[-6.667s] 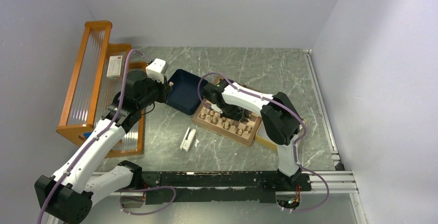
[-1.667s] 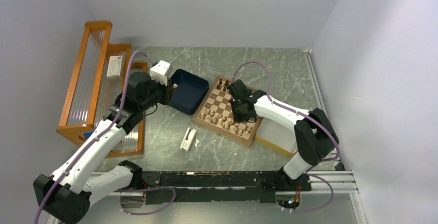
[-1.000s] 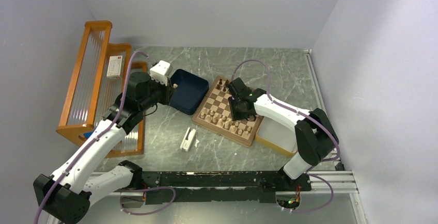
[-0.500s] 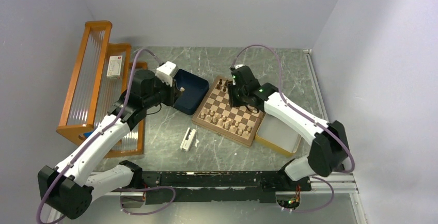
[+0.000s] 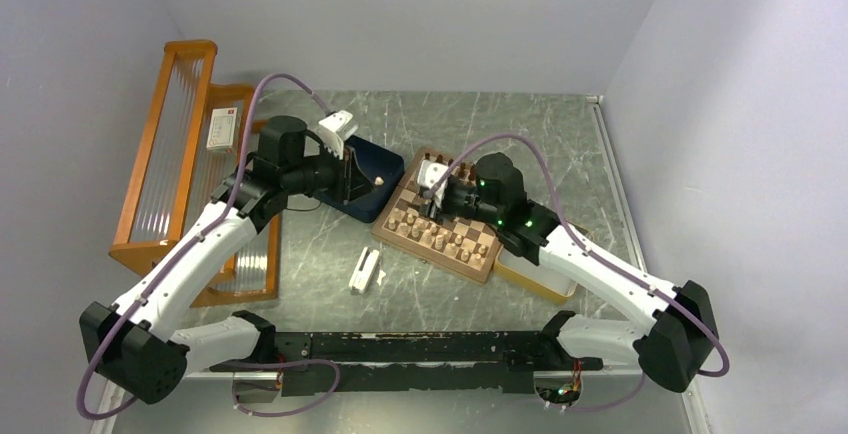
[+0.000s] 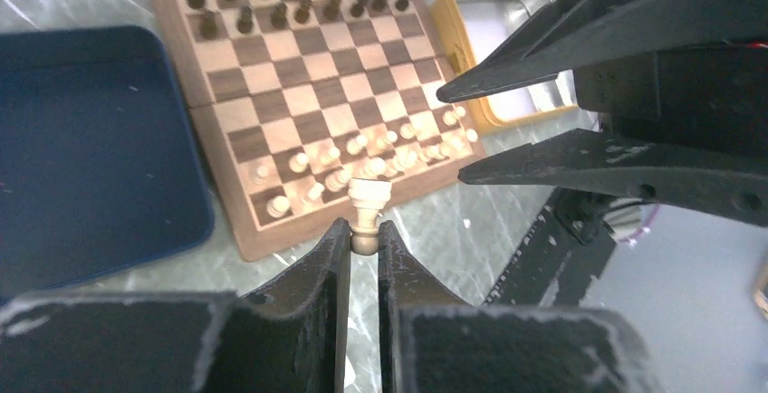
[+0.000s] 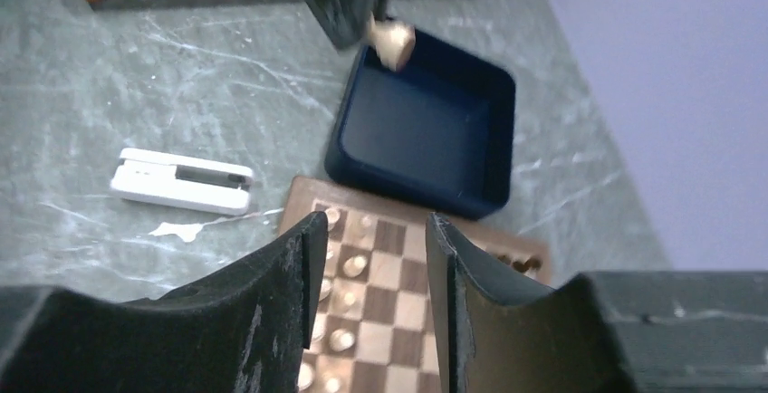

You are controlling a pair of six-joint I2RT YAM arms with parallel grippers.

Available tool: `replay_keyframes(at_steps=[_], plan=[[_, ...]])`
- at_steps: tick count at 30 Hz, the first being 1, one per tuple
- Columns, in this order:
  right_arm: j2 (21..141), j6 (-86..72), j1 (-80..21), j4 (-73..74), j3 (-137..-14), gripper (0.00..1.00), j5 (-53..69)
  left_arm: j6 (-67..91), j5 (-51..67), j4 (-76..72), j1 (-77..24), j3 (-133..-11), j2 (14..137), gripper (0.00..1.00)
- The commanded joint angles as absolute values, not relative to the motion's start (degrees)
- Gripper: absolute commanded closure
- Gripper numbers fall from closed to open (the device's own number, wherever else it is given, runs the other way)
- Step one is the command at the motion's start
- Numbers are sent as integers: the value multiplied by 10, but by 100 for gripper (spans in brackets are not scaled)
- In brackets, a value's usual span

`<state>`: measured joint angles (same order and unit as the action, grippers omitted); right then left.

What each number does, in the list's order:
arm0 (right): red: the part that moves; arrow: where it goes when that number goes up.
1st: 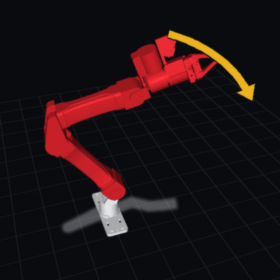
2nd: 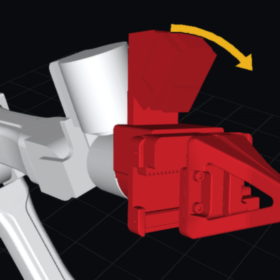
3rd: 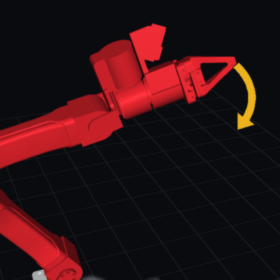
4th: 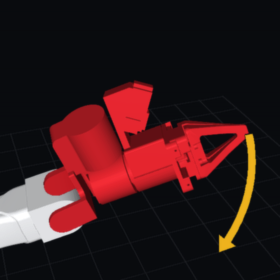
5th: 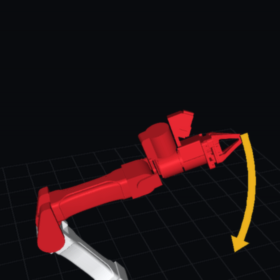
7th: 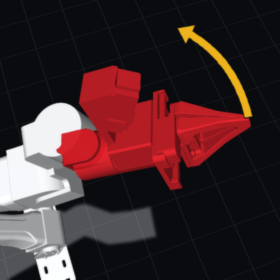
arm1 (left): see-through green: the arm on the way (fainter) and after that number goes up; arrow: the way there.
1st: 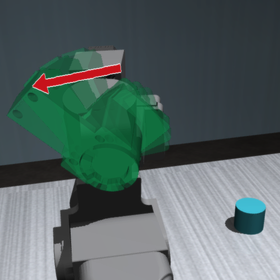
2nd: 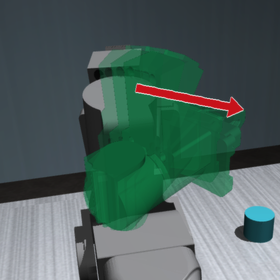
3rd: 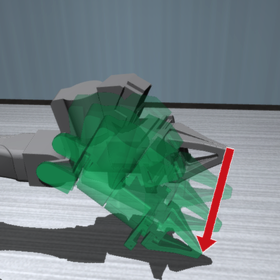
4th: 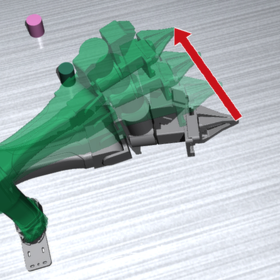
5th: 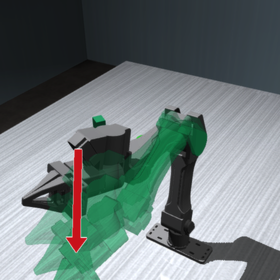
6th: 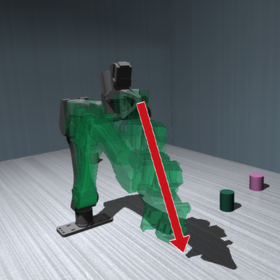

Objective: Set up the chess pieces on the board
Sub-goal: Place the chess piece on the chessboard.

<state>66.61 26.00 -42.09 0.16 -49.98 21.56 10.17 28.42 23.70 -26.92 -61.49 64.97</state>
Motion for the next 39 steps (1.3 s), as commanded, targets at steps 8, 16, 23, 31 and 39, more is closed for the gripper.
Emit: replay_keyframes(at_steps=[8,16,23,31,39], plan=[[689,557,-496,18,-549,50,225,133,428,274,-272,-635,687,95],[716,612,-529,57,-577,52,196,141,471,269,-272,-638,698,95],[715,624,-541,67,-565,68,158,135,473,277,-272,-647,707,95],[701,528,-542,-12,-511,95,145,163,453,245,-272,-658,717,93],[688,368,-542,-153,-458,100,147,199,421,185,-272,-635,699,80]])
